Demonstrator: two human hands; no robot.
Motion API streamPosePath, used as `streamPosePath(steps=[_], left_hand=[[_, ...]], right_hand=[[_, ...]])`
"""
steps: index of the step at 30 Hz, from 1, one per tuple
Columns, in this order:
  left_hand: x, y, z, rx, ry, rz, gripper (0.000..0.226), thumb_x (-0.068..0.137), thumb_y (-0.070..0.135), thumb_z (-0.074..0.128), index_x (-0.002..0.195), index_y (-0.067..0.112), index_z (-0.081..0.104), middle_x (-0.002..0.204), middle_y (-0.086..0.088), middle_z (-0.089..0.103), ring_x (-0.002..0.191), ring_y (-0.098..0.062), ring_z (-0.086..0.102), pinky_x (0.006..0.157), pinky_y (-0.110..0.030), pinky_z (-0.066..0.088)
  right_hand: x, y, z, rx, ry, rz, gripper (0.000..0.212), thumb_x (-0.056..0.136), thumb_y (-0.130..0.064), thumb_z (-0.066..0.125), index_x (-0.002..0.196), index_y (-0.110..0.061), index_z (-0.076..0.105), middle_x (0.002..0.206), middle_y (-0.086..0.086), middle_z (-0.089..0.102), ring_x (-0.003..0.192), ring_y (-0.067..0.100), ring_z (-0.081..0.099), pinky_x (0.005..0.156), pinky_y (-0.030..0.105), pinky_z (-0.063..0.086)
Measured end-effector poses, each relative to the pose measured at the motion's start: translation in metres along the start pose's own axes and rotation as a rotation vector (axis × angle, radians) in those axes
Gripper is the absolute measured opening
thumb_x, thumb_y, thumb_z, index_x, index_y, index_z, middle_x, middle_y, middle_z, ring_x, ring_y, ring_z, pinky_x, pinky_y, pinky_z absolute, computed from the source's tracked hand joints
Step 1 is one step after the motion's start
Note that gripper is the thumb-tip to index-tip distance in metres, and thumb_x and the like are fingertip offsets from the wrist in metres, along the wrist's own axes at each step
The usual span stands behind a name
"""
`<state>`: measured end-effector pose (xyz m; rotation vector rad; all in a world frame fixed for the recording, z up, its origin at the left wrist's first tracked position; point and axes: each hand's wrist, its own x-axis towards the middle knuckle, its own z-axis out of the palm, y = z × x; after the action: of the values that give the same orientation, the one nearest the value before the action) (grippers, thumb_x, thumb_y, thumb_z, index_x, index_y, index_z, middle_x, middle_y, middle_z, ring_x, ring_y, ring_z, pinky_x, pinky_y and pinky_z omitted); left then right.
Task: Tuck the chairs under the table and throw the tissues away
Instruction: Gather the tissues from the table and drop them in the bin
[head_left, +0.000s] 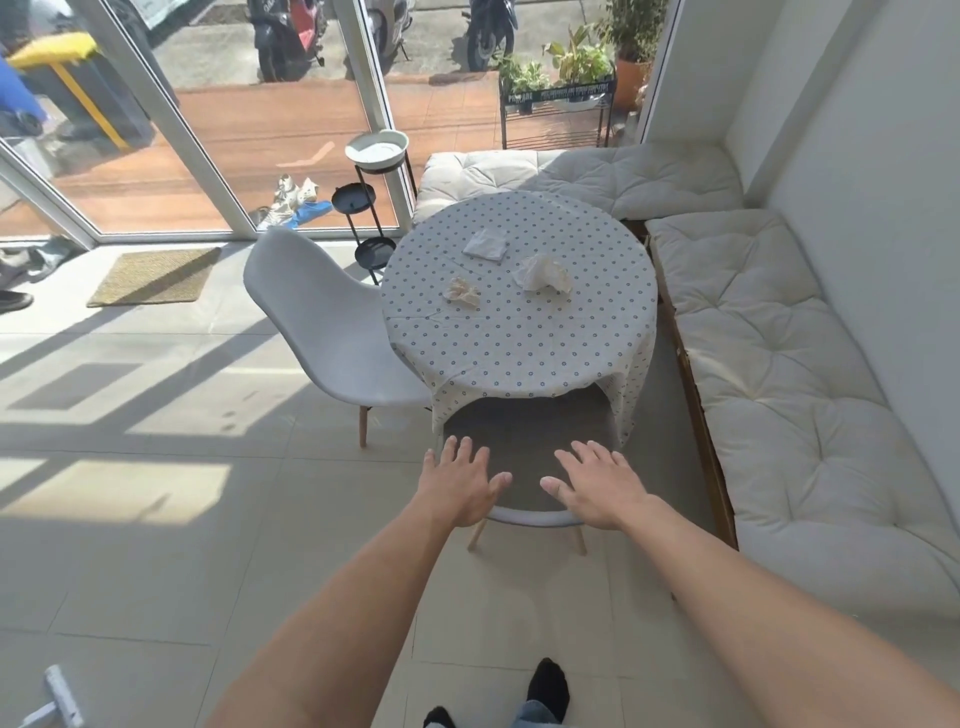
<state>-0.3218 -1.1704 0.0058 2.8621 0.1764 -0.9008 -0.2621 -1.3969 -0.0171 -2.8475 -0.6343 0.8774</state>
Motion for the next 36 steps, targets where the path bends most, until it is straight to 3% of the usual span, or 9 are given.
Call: streamPosePath(steps=[16,29,36], left_hand=[[0.051,-0.070,-0.082,-0.036,0.135,0.037,0.076,0.108,0.064,0.021,0.167,0.019,0.013,0.177,-0.011,0.002,0.163,-0.032,-0.004,0.130,-0.061,0.003],[0.148,-0.205,-0.183,0.123,0.123,0.233,0.075,0.108,0.064,0.021,0.168,0.020,0.007,0.177,-0.012,-0.002,0.163,-0.033,-0.003,0.129,-0.062,0.006],[0.187,-0.238,-0.219,0.131,0.112,0.285,0.075,0.109,0.063,0.022,0.168,0.020,0.008,0.177,-0.012,0.000,0.163,-0.034,-0.003,0.130,-0.060,0.006]], right_hand=[[0.073,-0.054,-0.073,-0.058,0.076,0.007,0.075,0.101,-0.069,0.024,0.160,-0.023,0.023,0.170,0.010,0.016,0.157,0.031,0.009,0.125,0.057,0.014],[0.173,-0.156,-0.127,0.035,0.155,0.199,0.073,0.102,-0.067,0.024,0.160,-0.023,0.021,0.171,0.011,0.014,0.156,0.034,0.011,0.122,0.059,0.017],[0.212,-0.172,-0.152,0.063,0.164,0.279,0.073,0.102,-0.066,0.024,0.161,-0.023,0.020,0.171,0.011,0.010,0.157,0.033,0.006,0.124,0.059,0.014]])
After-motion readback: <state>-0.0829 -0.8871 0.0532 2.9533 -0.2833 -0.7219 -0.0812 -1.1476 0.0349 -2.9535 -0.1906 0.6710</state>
